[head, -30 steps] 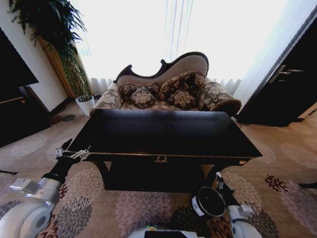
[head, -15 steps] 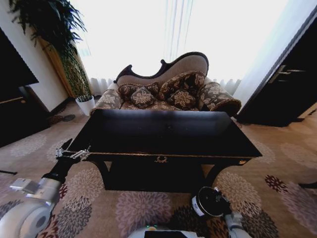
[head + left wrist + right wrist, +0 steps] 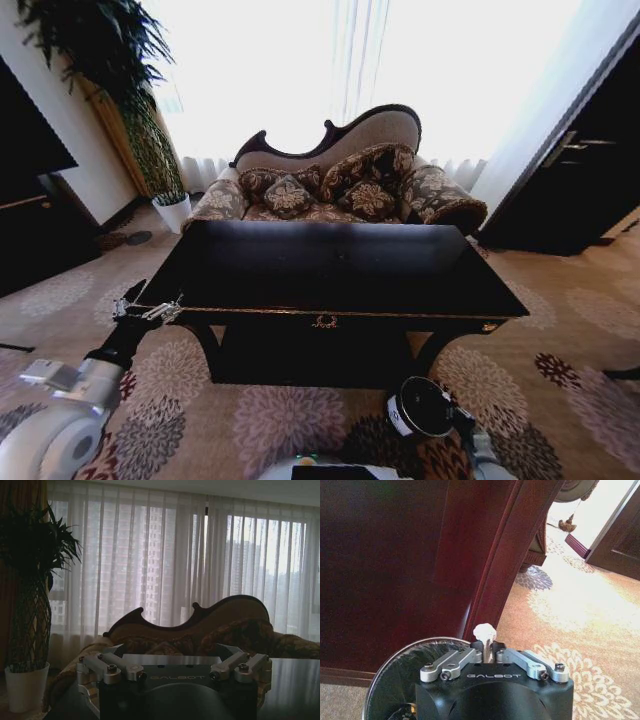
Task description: Move to the front of the table and place the trash on the table into the trash bin.
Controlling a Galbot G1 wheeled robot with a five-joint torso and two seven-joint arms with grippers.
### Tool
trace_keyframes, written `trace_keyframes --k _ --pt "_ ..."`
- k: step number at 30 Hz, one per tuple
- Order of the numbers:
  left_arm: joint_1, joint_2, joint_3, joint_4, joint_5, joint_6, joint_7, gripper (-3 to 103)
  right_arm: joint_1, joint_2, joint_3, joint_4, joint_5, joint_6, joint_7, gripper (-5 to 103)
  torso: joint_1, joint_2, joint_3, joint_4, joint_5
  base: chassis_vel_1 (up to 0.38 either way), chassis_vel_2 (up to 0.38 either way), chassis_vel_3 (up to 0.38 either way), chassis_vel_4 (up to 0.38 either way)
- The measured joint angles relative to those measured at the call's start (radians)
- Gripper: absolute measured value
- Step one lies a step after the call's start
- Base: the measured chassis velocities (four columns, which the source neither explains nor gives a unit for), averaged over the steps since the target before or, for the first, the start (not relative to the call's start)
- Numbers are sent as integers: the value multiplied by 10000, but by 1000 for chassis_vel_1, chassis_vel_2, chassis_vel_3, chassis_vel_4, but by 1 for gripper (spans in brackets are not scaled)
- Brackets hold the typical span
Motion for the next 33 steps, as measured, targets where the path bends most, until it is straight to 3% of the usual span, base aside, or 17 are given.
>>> trace_keyframes --k 1,2,3,6,10,15,23,33 --pt "0 0 0 0 0 0 0 100 170 -6 -57 -206 1 -57 1 25 0 0 0 -1 -1 0 0 0 0" --pt "0 0 0 0 0 -1 0 100 225 -18 -67 -267 1 -75 1 30 0 0 0 -1 -2 0 0 0 0" --pt "0 0 0 0 0 -1 0 100 225 -18 -67 -267 1 -75 1 30 0 0 0 -1 -2 0 0 0 0" --pt "0 0 0 0 0 -1 0 100 340 -7 -73 -300 17 -157 18 47 1 0 0 0 -1 0 0 0 0" --pt "0 0 0 0 0 0 0 100 353 22 -74 -261 25 -188 40 51 0 0 0 -1 -1 0 0 0 0" --pt "0 0 0 0 0 0 0 100 46 158 -30 183 91 -212 77 79 0 0 0 -1 -2 0 0 0 0" --pt "0 0 0 0 0 -1 0 100 -1032 716 220 1813 636 -159 182 100 0 0 -1 -2 -2 0 0 0 0" --pt "0 0 0 0 0 -1 0 100 -3150 1504 1363 5558 1275 -320 203 100 0 1 -2 0 -3 0 0 0 0"
